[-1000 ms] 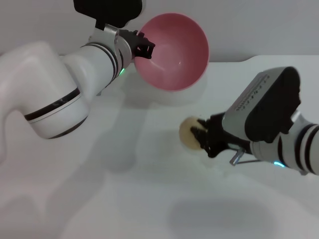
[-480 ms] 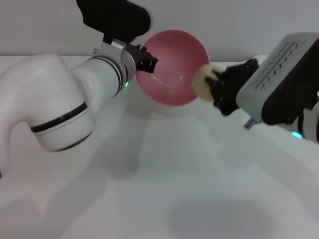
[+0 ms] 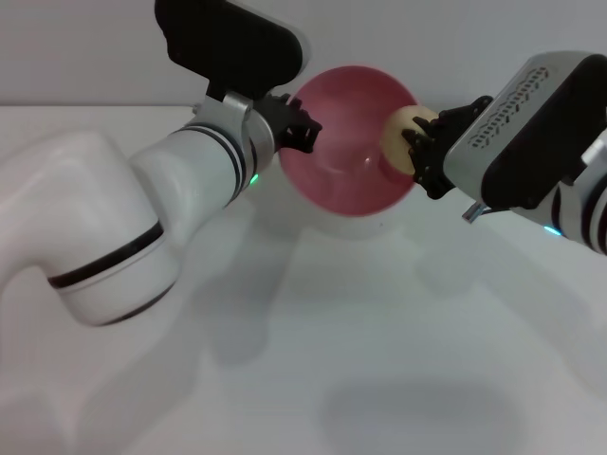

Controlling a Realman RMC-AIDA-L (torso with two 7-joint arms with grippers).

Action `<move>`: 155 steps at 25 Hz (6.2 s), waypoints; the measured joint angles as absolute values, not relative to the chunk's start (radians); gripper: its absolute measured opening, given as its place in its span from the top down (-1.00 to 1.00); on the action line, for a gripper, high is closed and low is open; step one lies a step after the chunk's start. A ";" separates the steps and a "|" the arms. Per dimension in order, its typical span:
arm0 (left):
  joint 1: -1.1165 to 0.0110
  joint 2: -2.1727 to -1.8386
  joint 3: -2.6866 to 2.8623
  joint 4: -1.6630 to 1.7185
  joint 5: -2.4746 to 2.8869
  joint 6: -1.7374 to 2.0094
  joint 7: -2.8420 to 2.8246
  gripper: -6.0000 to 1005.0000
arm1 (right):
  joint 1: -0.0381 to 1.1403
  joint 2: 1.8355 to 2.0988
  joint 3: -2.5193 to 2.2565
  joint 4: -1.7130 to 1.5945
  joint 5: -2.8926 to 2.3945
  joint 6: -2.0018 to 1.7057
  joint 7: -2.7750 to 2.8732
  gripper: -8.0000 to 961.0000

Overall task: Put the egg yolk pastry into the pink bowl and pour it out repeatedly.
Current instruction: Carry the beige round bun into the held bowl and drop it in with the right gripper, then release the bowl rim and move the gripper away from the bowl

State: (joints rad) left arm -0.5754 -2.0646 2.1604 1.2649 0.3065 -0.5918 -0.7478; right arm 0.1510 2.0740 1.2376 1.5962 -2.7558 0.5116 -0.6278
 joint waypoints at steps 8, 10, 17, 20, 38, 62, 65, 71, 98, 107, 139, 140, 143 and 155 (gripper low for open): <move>-0.560 -2.064 2.193 1.306 0.300 -0.596 -0.737 0.99 | 0.201 2.074 1.238 1.533 -2.743 0.486 -0.626 0.92; -0.563 -2.065 2.202 1.306 0.295 -0.596 -0.736 0.99 | 0.211 2.074 1.232 1.533 -2.742 0.485 -0.626 0.92; -0.566 -2.066 2.209 1.307 0.294 -0.591 -0.736 0.99 | 0.222 2.074 1.213 1.545 -2.741 0.483 -0.626 0.93; -0.566 -2.066 2.209 1.308 0.294 -0.590 -0.736 0.99 | 0.222 2.075 1.207 1.543 -2.741 0.483 -0.626 0.92; -0.565 -2.065 2.209 1.318 0.295 -0.591 -0.736 0.99 | 0.186 2.076 1.165 1.581 -2.771 0.473 -0.604 0.68; -0.560 -2.063 2.176 1.251 0.295 -0.592 -0.736 0.99 | -0.373 2.085 1.071 1.820 -2.911 -0.328 -0.690 0.57; -0.557 -2.063 2.179 1.255 0.295 -0.599 -0.736 0.99 | -0.370 2.081 1.071 1.643 -2.910 -0.678 -0.630 0.75; -0.565 -2.065 2.193 1.309 0.279 -0.694 -0.716 0.99 | -0.335 2.077 1.062 1.324 -2.853 -1.323 -0.539 0.99; -0.635 -2.063 1.947 1.372 -0.348 -1.016 -0.159 0.99 | -0.289 2.074 1.066 0.961 -2.588 -1.562 -0.545 0.99; -0.664 -2.066 1.942 1.321 -0.356 -1.030 -0.141 0.99 | -0.258 2.075 1.055 0.932 -2.588 -1.558 -0.546 0.99; -0.670 -2.066 1.933 1.223 -0.427 -0.993 -0.102 0.94 | -0.239 2.074 1.030 0.896 -2.588 -1.564 -0.546 0.99; -0.671 -2.066 1.934 1.221 -0.430 -0.992 -0.102 0.94 | -0.239 2.074 1.030 0.896 -2.588 -1.565 -0.546 0.99; -0.672 -2.065 1.936 1.219 -0.434 -0.990 -0.098 0.93 | -0.238 2.074 1.029 0.894 -2.588 -1.566 -0.546 0.99; -0.672 -2.066 1.934 1.226 -0.436 -0.981 -0.086 0.83 | -0.238 2.074 1.029 0.894 -2.588 -1.566 -0.547 0.99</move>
